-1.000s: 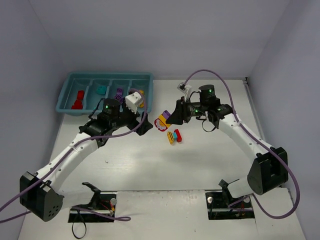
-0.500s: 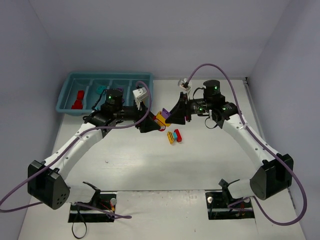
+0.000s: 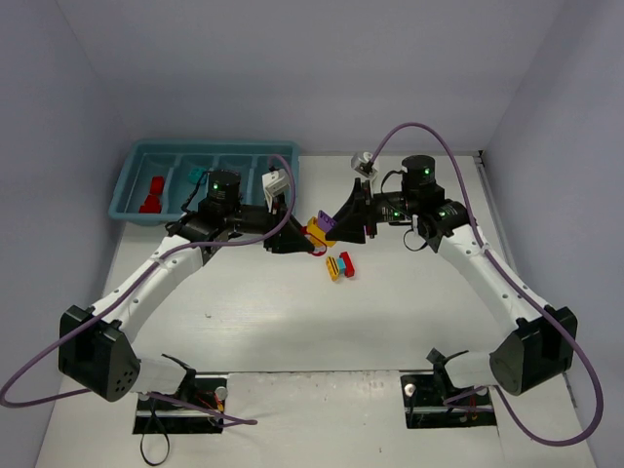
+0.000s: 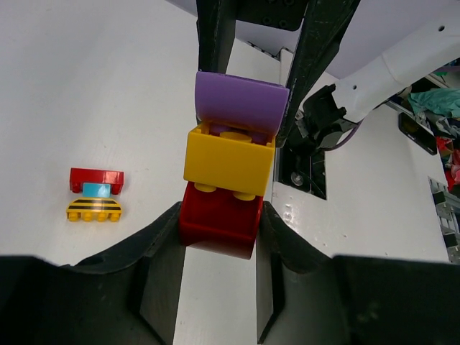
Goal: Sort the legos into containers by color
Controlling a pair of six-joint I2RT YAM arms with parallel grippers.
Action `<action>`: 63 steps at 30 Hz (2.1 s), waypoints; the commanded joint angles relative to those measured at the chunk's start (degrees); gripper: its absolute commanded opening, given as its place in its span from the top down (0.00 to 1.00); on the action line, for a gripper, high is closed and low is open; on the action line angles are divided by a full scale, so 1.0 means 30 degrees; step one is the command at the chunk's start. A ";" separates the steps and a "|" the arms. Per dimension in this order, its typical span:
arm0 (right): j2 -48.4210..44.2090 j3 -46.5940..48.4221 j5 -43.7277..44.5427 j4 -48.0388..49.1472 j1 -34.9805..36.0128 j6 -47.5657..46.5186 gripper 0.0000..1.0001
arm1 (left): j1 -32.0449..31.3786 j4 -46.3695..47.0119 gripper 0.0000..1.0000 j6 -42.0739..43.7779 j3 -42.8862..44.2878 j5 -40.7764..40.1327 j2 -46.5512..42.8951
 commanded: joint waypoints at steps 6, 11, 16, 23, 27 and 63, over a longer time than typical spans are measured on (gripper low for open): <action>-0.1258 0.0353 0.0187 0.1428 -0.0139 -0.0598 1.00 | 0.0410 0.0317 1.00 0.0445 0.0669 0.1076 -0.0138; -0.1404 0.0207 0.0452 0.1428 -0.0256 -0.0656 1.00 | 0.0762 -0.0501 1.00 0.0972 0.0699 0.1106 -0.0227; -0.1551 0.0148 0.0862 0.1428 -0.0316 -0.0627 1.00 | 0.0909 -0.1148 1.00 0.1382 0.0728 0.1165 -0.0198; -0.1727 0.0177 0.1126 0.1487 -0.0345 -0.0510 1.00 | 0.1084 -0.2496 1.00 0.2144 0.0758 0.1077 -0.0109; -0.1727 0.0002 0.1155 0.1546 -0.0345 -0.0393 1.00 | 0.1231 -0.2409 1.00 0.2144 0.0728 0.0873 -0.0314; 0.6825 -0.0611 1.3275 0.2864 0.5481 0.0662 0.94 | 0.3370 -0.6364 1.00 -0.0200 -0.0824 -1.6943 -0.6964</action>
